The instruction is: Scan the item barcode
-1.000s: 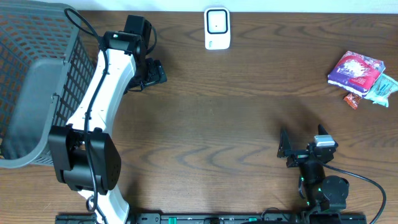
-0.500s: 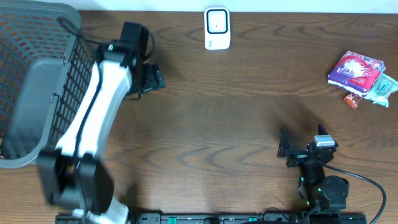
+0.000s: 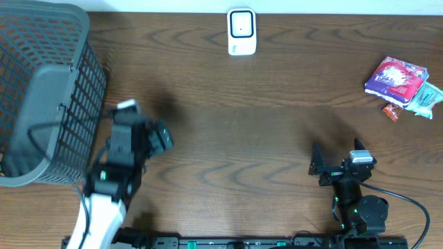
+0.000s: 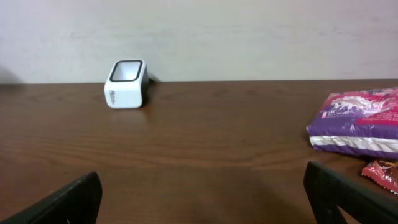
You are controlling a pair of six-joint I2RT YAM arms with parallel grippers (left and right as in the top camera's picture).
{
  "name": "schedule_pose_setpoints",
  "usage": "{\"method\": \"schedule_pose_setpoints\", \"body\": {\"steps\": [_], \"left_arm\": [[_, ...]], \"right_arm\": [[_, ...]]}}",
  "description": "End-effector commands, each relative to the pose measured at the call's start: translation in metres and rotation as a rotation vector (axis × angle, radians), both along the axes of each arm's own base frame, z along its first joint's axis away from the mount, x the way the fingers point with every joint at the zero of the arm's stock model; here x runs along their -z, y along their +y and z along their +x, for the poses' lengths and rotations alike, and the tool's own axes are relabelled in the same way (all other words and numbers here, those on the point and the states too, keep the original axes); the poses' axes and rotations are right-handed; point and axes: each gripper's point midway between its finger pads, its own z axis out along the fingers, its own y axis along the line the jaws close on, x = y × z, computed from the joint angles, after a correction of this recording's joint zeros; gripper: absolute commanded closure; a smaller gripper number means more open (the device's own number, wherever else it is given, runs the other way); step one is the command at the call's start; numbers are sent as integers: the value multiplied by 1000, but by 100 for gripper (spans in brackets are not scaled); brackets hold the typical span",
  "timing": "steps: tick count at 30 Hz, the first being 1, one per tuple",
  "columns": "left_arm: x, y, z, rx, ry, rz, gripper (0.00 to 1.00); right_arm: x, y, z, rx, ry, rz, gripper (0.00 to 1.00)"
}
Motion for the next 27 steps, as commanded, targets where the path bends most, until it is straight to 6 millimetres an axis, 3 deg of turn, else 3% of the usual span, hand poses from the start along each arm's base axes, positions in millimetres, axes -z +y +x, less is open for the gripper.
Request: {"method": "schedule_pose_setpoints", "body": {"steps": [1, 7, 16, 27], "left_arm": [[3, 5, -11, 34, -91, 40, 2], [5, 6, -17, 30, -335, 3, 2], [-12, 7, -26, 44, -664, -3, 2], [-34, 14, -32, 110, -760, 175, 2]], "right_arm": [[1, -3, 0, 13, -1, -5, 1], [1, -3, 0, 13, -1, -5, 1], [1, -3, 0, 13, -1, -5, 1], [1, -3, 0, 13, -1, -5, 1]]}}
